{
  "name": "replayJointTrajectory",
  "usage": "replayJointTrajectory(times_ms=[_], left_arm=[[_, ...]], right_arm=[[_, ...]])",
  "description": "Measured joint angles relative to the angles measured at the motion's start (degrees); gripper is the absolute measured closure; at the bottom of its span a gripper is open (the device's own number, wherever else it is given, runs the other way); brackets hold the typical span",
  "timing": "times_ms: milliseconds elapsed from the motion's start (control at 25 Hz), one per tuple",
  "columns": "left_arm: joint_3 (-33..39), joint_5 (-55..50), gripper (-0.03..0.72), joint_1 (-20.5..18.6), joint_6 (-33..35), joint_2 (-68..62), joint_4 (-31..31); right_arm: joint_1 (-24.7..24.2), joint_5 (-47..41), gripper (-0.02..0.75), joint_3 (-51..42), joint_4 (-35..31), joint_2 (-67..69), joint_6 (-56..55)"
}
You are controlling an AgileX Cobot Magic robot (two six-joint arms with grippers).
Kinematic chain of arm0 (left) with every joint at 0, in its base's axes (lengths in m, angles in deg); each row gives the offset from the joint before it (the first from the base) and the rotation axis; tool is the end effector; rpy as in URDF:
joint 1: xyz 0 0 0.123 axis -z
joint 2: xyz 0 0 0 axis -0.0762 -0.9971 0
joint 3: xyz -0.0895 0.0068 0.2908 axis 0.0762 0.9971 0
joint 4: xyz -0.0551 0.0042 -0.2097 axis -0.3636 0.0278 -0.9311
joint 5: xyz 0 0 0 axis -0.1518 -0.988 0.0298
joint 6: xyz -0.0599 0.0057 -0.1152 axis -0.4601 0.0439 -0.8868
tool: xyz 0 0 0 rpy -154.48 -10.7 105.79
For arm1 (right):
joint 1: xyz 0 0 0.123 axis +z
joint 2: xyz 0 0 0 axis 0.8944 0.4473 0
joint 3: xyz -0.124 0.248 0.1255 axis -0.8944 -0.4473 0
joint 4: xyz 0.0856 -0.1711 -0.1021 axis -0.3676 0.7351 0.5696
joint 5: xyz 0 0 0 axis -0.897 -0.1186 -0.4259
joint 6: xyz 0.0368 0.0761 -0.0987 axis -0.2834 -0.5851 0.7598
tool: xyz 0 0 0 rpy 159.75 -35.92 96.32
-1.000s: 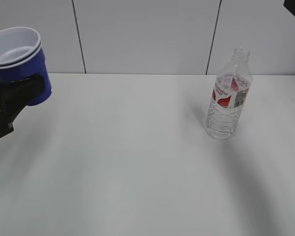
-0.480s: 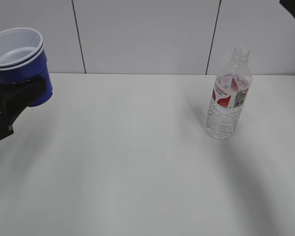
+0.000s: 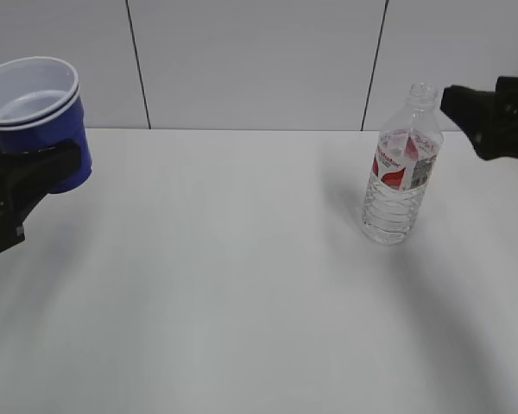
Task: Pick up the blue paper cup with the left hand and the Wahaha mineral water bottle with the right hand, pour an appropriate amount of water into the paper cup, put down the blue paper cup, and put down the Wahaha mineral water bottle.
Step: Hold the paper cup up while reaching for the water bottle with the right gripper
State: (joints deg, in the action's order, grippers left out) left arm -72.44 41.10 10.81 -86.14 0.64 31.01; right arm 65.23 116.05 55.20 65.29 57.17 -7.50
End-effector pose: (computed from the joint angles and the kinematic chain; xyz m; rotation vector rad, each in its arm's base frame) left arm 0.1938 -0.0976 0.2802 0.5772 1.6318 -0.3989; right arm 0.2639 0.0471 0.2956 -0.3522 1.6911 0.1963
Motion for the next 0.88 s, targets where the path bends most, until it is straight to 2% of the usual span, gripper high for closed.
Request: replayJointTrajectory(times_ms=[320,560,680,880], left_arm=[[0.00,0.00,0.261,0.00,0.00,0.00,0.23],[0.00,-0.10,0.261,0.00,0.00,0.00,0.23],[0.00,-0.10,0.261,0.00,0.00,0.00,0.23],[0.00,-0.10,0.261,0.00,0.00,0.00,0.23]], right_arm=[[0.00,4.03,0.190,-5.61,-11.70,4.28,2.09],[0.00,10.05,0.183,-6.09,-12.97,6.51,8.78],[0.00,13.91,0.148,-6.33,-13.59,6.65,15.30],[0.00,15.74,0.120,-8.81,-15.85,6.65,18.09]])
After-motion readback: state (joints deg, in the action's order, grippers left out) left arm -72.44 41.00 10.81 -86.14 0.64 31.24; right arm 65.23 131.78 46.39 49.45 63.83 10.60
